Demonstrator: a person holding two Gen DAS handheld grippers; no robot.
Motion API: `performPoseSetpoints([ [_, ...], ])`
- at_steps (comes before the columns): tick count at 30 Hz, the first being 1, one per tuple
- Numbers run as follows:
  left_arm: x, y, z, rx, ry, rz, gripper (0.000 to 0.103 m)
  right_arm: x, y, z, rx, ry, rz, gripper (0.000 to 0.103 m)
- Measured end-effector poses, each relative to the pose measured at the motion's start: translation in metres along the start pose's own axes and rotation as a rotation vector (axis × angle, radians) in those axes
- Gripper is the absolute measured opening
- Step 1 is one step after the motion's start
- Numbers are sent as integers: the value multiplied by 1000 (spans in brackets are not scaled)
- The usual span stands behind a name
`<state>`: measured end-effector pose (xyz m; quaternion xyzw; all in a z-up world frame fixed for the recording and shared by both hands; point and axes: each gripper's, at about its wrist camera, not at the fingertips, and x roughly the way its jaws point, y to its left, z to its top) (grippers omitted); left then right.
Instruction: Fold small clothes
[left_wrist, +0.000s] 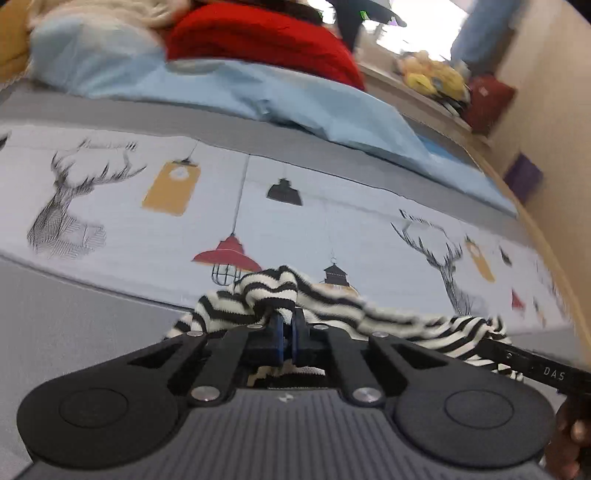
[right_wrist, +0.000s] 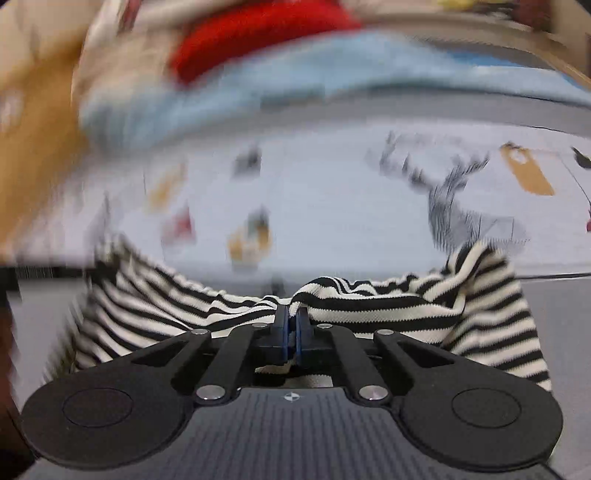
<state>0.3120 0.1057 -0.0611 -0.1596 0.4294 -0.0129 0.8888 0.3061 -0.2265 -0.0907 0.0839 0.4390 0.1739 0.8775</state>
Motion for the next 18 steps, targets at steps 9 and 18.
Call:
performPoseSetpoints([
  [9, -18, 14, -4, 28, 50, -90, 40, 4, -23, -12, 140, 57, -40, 23],
  [18, -43, 57, -16, 36, 80, 28, 40, -71, -78, -36, 96, 65, -130, 44],
])
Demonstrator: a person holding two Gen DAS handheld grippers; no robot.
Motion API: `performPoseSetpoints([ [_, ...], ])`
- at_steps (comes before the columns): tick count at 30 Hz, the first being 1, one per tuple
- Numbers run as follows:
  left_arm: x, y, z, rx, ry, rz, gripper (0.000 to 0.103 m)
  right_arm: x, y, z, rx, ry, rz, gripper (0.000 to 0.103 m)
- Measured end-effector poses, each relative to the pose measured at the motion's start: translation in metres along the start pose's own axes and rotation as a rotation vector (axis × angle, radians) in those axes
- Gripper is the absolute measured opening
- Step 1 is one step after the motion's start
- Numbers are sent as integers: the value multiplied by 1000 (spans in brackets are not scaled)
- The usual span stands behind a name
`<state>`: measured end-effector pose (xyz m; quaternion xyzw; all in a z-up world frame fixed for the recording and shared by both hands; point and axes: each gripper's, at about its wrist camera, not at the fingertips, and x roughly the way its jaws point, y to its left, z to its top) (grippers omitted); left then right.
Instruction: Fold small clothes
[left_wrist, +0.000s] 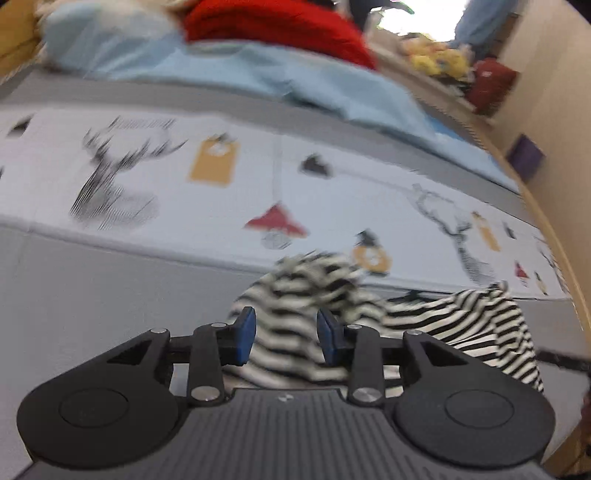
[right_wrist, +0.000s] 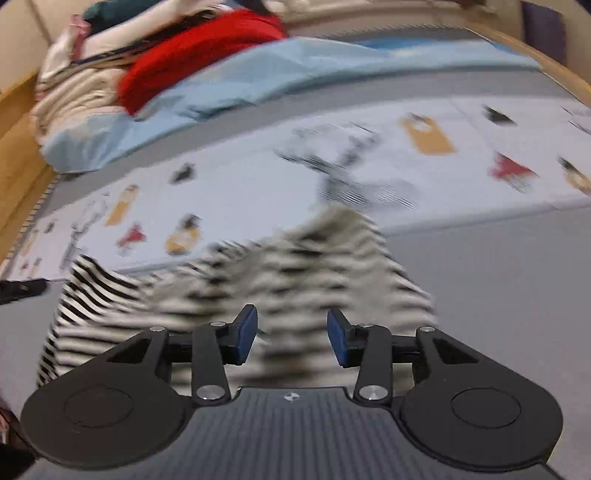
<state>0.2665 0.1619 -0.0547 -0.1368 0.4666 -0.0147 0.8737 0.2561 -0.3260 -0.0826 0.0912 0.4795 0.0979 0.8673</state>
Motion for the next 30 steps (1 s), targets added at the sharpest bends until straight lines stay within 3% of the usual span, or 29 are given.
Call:
performPoseSetpoints([
  [4, 20, 21, -11, -45, 133, 32, 43, -11, -47, -25, 97, 75, -40, 44],
  [7, 30, 28, -18, -59, 179, 40, 45, -10, -69, -43, 136, 146, -55, 46],
  [12, 37, 36, -23, -139, 199, 6, 43, -2, -80, -60, 207, 247, 30, 49],
  [14, 39, 33, -25, -119, 204, 2, 27, -1, -75, -64, 176, 270, 18, 49],
  [15, 39, 31, -25, -93, 200, 14, 9, 0, -74, -64, 167, 281, 18, 48],
  [17, 34, 28, -23, -61, 172, 38, 3, -3, -75, -64, 155, 288, 29, 36],
  [19, 20, 33, -17, -83, 95, 57, 3, -8, -75, -61, 152, 272, 39, 18],
  [22, -3, 48, -11, -163, -1, 85, 3, -22, -83, -53, 192, 200, 51, 13],
  [23, -4, 52, -12, -177, 8, 106, 3, -29, -87, -50, 214, 161, 47, 12],
  [25, 11, 53, -21, -149, 127, 169, 3, -43, -92, -43, 226, 88, 19, 12],
  [27, 25, 56, -29, -156, 230, 184, 4, -38, -90, -44, 162, 126, -29, 12],
  [30, 12, 56, -22, -183, 163, 149, 10, -19, -87, -55, 106, 247, -77, 13],
])
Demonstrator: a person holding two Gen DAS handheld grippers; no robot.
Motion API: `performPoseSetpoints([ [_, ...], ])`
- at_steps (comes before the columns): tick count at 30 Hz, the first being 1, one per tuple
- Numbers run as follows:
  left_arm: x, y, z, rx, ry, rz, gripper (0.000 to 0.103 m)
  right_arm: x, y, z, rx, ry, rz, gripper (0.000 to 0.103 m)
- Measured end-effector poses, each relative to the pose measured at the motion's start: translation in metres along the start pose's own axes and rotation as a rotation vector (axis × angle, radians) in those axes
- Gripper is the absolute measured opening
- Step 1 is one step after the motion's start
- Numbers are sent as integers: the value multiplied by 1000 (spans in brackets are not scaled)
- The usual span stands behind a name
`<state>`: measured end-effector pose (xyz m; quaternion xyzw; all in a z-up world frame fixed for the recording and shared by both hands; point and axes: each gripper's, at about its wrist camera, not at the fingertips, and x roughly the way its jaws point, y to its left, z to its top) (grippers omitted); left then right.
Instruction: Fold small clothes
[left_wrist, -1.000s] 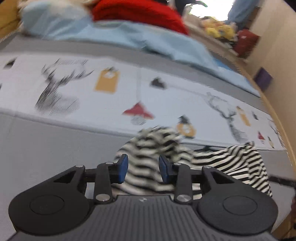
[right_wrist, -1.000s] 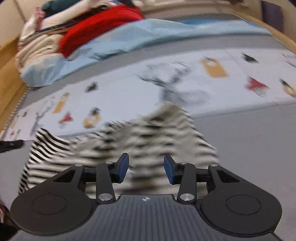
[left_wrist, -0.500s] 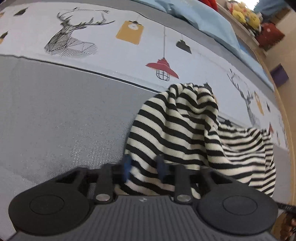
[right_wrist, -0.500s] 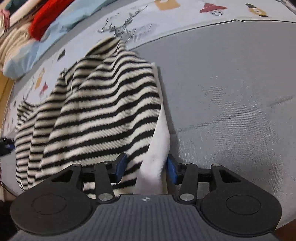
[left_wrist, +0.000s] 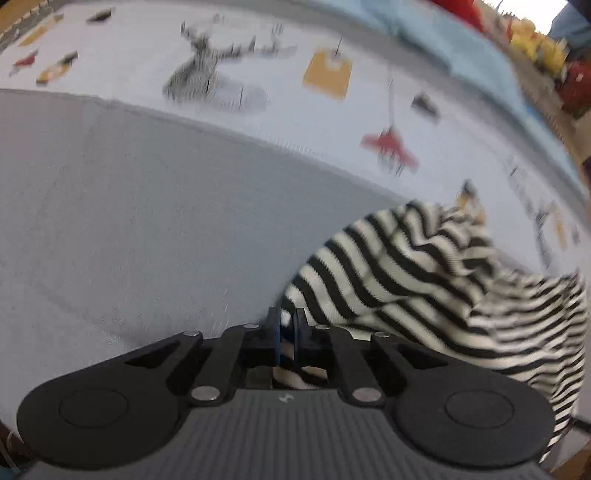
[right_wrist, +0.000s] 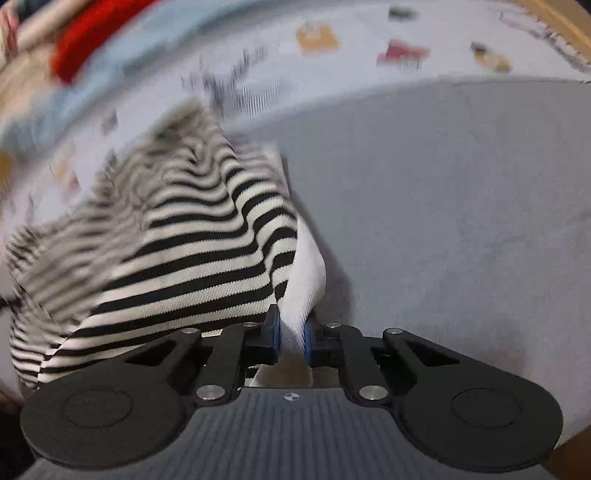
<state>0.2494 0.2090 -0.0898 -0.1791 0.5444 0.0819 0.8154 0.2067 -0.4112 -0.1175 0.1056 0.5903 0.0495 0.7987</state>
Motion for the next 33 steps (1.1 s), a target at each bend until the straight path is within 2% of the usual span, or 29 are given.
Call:
performPoseSetpoints([
  [1, -9, -2, 2, 5, -47, -16, 17, 2, 2, -2, -12, 11, -8, 14],
  [3, -25, -9, 1, 31, -138, -46, 26, -6, 3, 0, -10, -25, 2, 17],
  [6, -36, -26, -1, 84, -196, -98, 26, -28, 7, 1, 13, -142, 27, 22],
  [10, -31, -47, -4, 132, -199, -157, 27, -33, 15, 10, 20, -250, 30, 26],
  [12, -23, -58, -3, 150, -193, -156, 29, -31, 18, 19, 38, -297, 54, 28],
  [14, -14, -68, -1, 167, -179, -132, 29, -22, 18, 35, 42, -327, 94, 37],
  [15, -10, -73, 1, 173, -174, -124, 30, -18, 20, 38, 42, -339, 98, 45],
  [16, -1, -74, 5, 178, -167, -116, 31, -12, 23, 42, 43, -345, 92, 49],
  [18, 8, -81, 9, 188, -162, -81, 34, -3, 27, 49, 52, -337, 81, 49],
  [21, 16, -90, 14, 215, -176, -26, 50, 18, 42, 67, 39, -310, 80, 49],
  [25, 33, -96, 23, 251, -158, 7, 51, 40, 62, 86, -53, -306, 41, 50],
  [28, 44, -96, 28, 255, -139, 8, 52, 61, 66, 100, -64, -280, 25, 50],
  [31, 56, -96, 33, 259, -114, 13, 62, 77, 67, 110, -73, -250, 28, 50],
  [33, 64, -96, 34, 271, -98, 13, 64, 82, 68, 113, -89, -241, 39, 42],
])
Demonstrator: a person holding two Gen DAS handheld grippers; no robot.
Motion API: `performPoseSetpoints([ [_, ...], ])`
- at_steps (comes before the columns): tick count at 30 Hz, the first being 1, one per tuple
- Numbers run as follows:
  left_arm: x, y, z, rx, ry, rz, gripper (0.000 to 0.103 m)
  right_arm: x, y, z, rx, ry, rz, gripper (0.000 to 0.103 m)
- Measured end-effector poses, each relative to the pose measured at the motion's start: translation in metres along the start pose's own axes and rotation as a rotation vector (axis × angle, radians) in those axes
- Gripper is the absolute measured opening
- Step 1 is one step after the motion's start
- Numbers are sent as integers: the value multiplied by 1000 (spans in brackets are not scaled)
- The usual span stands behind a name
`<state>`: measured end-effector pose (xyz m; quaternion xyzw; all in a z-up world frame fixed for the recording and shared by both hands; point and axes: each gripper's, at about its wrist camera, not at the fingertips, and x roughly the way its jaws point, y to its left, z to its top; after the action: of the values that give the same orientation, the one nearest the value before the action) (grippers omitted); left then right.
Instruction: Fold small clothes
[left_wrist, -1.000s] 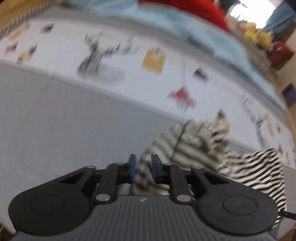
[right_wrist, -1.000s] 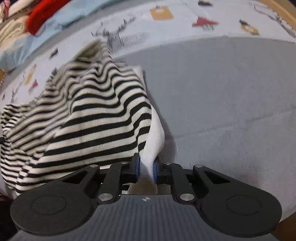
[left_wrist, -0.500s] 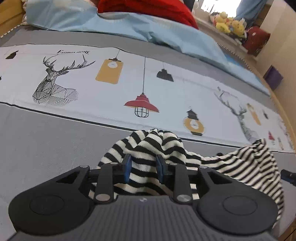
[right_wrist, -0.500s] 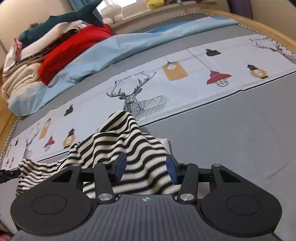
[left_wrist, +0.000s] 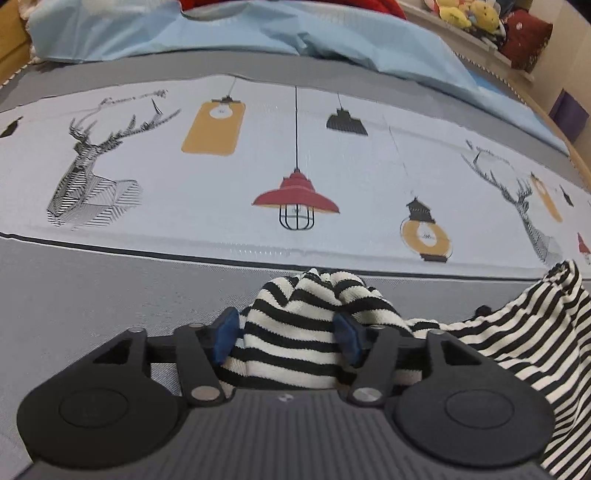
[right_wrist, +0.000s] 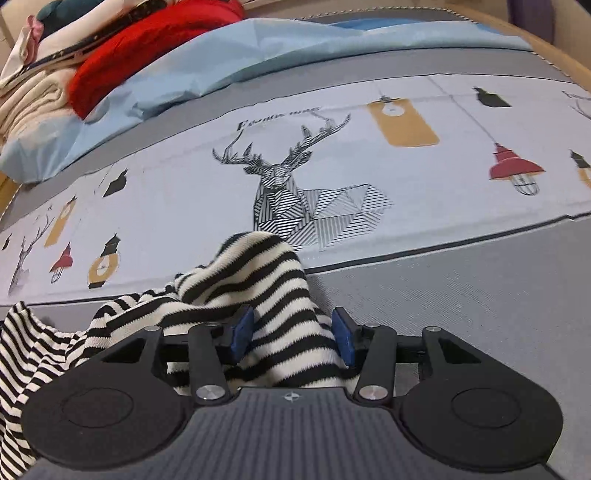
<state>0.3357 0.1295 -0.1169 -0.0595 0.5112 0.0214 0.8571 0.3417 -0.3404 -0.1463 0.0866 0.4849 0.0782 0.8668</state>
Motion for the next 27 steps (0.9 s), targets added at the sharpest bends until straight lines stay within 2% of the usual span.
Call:
performPoseSetpoints([
  [2, 6, -1, 1, 16, 6, -4, 62, 1, 1, 2, -13, -6, 13, 22],
  [3, 9, -1, 2, 26, 14, -13, 38, 1, 0, 2, -16, -13, 16, 19],
  [4, 11, -1, 2, 31, 17, -26, 7, 0, -1, 3, -9, -20, 22, 15],
  [5, 9, -2, 4, 36, 6, -25, 4, -1, -4, 4, 9, -30, 27, 13],
  [6, 3, -2, 7, 38, -40, -15, 3, -3, -7, 6, 29, -43, 26, 12],
  [7, -6, -1, 10, 30, -96, -3, 3, -8, -12, 8, 65, -70, 17, 12],
  [9, -15, 0, 13, 4, -158, 2, 3, -17, -21, 14, 136, -133, 5, 11],
  [11, -13, -2, 12, 9, -146, 11, 4, -25, -24, 15, 160, -188, -27, 11],
  [12, -8, -4, 10, 24, -114, 20, 11, -25, -24, 14, 153, -198, -47, 11],
  [14, 2, -7, 6, 42, -38, 32, 32, -20, -23, 11, 160, -181, -70, 13],
  [15, 3, -7, 4, 49, -11, 42, 38, -16, -23, 9, 159, -162, -82, 14],
  [17, -12, -1, 3, 28, -55, 44, 41, -4, -21, 6, 135, -73, -97, 25],
  [18, -23, 6, 3, -6, -81, 26, 43, -3, -18, 4, 117, -43, -113, 27],
  [20, -44, 17, 3, -75, -105, -20, 43, -15, -10, 3, 78, -58, -134, 31],
  [22, -65, 23, -1, -106, -102, -70, 43, -37, -3, 4, 56, -100, -121, 36],
  [24, -83, 19, -7, -71, -71, -92, 43, -59, 3, 3, 54, -112, -87, 42],
  [27, -100, 5, -29, 50, 8, -104, 43, -85, 16, -5, -3, -81, -16, 44],
])
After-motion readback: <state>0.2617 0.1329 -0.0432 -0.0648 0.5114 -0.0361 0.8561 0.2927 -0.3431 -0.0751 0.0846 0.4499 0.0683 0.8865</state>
